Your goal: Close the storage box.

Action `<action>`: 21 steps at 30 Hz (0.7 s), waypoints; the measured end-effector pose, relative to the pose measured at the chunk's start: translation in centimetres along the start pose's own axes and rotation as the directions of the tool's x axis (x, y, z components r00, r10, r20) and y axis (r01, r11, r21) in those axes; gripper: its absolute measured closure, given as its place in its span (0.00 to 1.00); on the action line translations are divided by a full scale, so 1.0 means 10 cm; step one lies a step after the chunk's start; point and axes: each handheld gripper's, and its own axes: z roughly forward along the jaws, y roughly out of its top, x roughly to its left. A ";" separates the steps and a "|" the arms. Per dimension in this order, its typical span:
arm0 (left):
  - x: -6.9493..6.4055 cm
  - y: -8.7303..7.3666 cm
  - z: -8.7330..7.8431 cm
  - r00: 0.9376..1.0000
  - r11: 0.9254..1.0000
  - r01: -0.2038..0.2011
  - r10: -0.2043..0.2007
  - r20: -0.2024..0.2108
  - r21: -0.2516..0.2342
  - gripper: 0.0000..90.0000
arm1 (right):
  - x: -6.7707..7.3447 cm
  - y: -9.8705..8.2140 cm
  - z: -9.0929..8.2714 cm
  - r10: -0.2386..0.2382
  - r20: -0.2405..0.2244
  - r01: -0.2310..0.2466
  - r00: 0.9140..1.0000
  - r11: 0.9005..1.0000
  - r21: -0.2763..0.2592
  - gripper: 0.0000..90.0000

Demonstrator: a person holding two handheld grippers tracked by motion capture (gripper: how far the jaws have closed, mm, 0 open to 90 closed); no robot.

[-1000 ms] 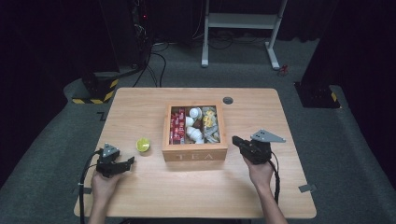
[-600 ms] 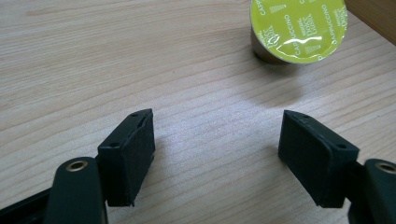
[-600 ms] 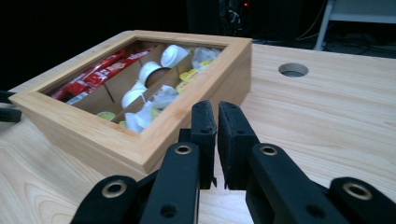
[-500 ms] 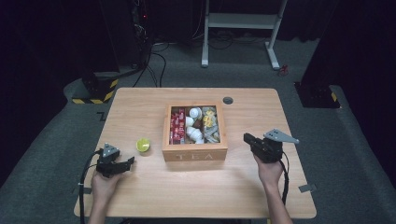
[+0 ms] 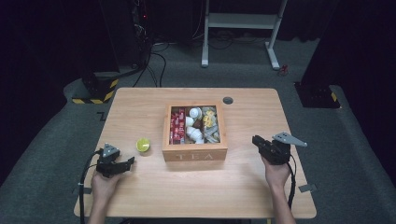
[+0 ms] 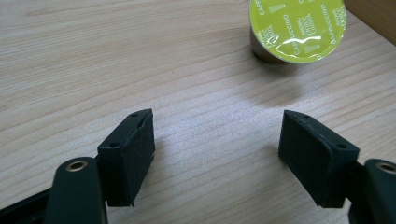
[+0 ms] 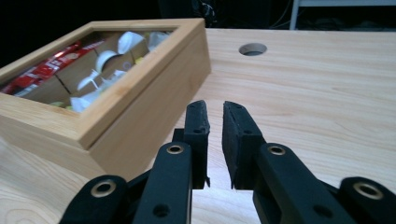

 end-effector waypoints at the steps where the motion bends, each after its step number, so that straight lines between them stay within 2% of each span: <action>1: 0.00 0.00 0.00 1.000 1.000 0.000 0.000 0.000 0.000 0.30 | -0.02 -0.02 0.00 0.002 0.006 -0.002 1.000 1.000 0.000 0.88; 10: 0.00 0.00 0.00 1.000 1.000 -0.001 0.001 0.000 0.000 0.30 | -0.13 -0.13 0.02 0.027 0.036 -0.028 0.999 0.999 0.022 0.87; 14: 0.00 0.00 0.00 1.000 1.000 -0.001 0.001 0.000 0.000 0.30 | -0.15 -0.18 0.07 0.022 0.064 -0.026 0.998 0.998 0.058 0.83; 21: 0.00 0.00 0.00 1.000 1.000 0.000 0.000 0.001 0.000 0.30 | -0.18 -0.25 0.17 0.014 0.084 -0.023 0.996 0.995 0.101 0.74</action>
